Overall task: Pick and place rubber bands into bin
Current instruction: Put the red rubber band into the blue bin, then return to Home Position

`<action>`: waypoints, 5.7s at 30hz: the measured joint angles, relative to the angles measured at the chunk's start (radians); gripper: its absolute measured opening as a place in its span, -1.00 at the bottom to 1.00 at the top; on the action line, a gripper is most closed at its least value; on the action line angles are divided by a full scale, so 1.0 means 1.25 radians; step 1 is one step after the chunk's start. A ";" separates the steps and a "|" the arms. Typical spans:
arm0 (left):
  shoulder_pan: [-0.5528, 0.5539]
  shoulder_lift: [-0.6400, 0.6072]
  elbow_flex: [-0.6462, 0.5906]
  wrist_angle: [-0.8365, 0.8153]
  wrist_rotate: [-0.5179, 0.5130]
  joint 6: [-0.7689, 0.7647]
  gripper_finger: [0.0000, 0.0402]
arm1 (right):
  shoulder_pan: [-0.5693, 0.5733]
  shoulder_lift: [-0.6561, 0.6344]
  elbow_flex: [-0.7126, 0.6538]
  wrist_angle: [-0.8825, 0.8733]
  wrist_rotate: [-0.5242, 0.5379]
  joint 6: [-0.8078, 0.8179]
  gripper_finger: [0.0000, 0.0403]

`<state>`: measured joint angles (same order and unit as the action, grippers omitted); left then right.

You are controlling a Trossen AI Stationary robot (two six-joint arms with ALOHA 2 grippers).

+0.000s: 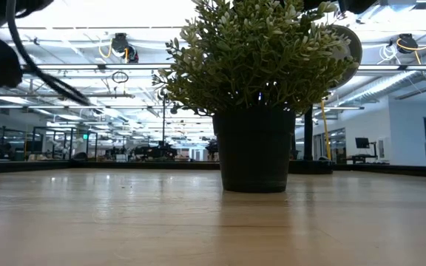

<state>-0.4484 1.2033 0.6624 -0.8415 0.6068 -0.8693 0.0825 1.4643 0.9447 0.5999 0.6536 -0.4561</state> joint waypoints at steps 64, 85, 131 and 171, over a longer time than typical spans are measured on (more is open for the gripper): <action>0.449 -0.343 0.378 0.063 -0.567 0.555 -0.40 | 0.024 -0.411 -0.001 -0.505 -0.065 0.329 -0.16; 0.507 -0.615 0.231 0.075 -0.797 0.567 -0.40 | 0.096 -0.815 -0.351 -0.495 -0.283 0.516 -0.16; 0.507 -0.960 -0.255 0.234 -0.893 0.428 -0.40 | 0.103 -1.126 -0.741 -0.255 -0.398 0.442 -0.16; 0.509 -0.959 -0.457 0.493 -0.898 0.429 -0.40 | 0.103 -1.170 -0.742 -0.400 -0.355 0.416 -0.16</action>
<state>0.1874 0.0047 0.0906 -0.2254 -0.5158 -0.3324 0.2115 0.0024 0.0170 0.0998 0.2101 0.0645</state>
